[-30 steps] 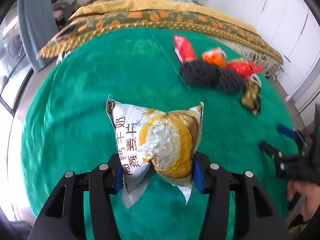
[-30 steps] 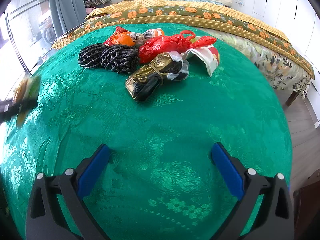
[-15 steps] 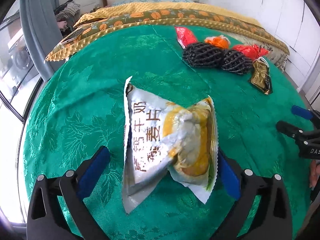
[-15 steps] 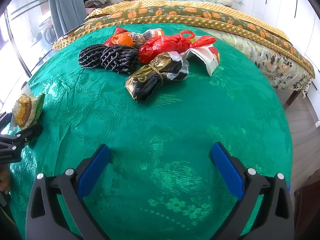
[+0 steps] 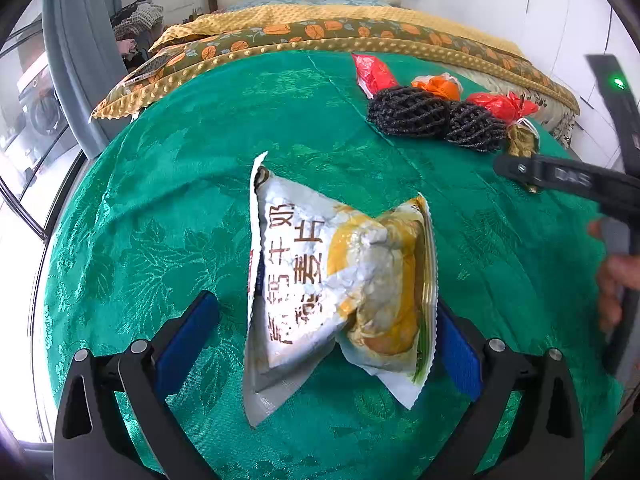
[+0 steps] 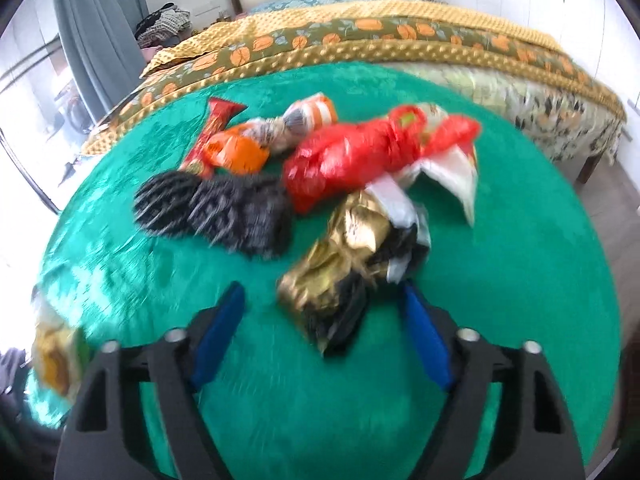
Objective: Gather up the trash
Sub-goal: 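Move the right tool to the gold-wrapped bag while the left tool holds the packet, then close the right tool on the gold-wrapped bag and lift it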
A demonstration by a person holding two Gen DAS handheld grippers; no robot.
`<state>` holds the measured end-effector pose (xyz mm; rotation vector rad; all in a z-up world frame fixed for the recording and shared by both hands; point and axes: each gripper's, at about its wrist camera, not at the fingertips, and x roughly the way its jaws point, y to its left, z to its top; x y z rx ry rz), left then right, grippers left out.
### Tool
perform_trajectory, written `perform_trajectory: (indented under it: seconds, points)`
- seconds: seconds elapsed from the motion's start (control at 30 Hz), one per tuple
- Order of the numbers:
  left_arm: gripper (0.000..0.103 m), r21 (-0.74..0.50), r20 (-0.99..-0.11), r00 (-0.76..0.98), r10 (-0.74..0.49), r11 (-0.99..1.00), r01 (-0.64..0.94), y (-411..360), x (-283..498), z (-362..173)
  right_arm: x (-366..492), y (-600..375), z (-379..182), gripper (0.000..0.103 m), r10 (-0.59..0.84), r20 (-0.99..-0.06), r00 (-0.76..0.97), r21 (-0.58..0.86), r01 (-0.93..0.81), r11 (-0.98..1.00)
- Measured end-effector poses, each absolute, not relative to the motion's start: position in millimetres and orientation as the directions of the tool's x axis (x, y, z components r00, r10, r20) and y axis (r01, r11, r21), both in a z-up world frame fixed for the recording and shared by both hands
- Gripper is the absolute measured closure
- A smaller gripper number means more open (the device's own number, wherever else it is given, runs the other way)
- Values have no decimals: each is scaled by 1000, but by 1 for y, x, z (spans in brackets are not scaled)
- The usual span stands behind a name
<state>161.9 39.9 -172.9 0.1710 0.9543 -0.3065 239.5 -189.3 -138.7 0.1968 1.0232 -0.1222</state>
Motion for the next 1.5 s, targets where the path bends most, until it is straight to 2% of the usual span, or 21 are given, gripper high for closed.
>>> perform_trajectory:
  seconds: [0.03,0.07,0.2,0.37,0.43,0.5,0.53,0.6,0.63,0.67,0.83,1.03,1.3,1.37,1.5]
  points:
    - [4,8,-822,539,-182,944,331,40,162,-173,242,-191,-140,55,-28,-855,517,84,193,978]
    - [4,7,-822,539,-183,944,331,40,162,-173,241,-195,-140,60,-44,-851,523,67,191,979]
    - [4,7,-822,539,-183,944,331,41,162,-173,224,-208,-136,61,-6,-850,527,62,112,992]
    - [4,8,-822,540,-182,944,331,41,162,-173,173,-195,-118,61,251,-859,446,143,-262,954]
    - [4,9,-822,540,-182,944,331,41,162,-173,154,-188,-114,61,290,-869,400,139,-366,920]
    - [4,8,-822,540,-182,944,331,41,162,-173,143,-186,-116,59,282,-879,384,119,-396,911]
    - [4,8,-822,540,-182,944,331,41,162,-173,140,-186,-117,59,268,-881,390,103,-394,914]
    - [4,8,-822,540,-182,944,331,41,162,-173,135,-192,-122,50,250,-881,402,97,-362,927]
    - [4,8,-822,540,-182,944,331,41,162,-173,134,-195,-124,35,241,-879,411,98,-339,936]
    - [4,8,-822,540,-182,944,331,41,162,-173,132,-199,-126,29,232,-874,426,110,-292,950]
    - [4,8,-822,540,-182,944,331,41,162,-173,129,-196,-124,18,258,-849,460,200,-170,965]
    - [4,8,-822,540,-183,944,331,41,162,-173,135,-186,-132,19,90,-857,507,53,-87,995]
    - [4,8,-822,540,-182,944,331,41,162,-173,123,-221,-133,18,79,-861,503,70,-36,997]
    - [4,8,-822,540,-183,944,331,41,162,-173,121,-220,-134,14,81,-856,510,66,-46,997]
    - [4,-2,-821,537,-192,942,335,43,162,-173,120,-218,-134,12,82,-853,516,67,-48,997]
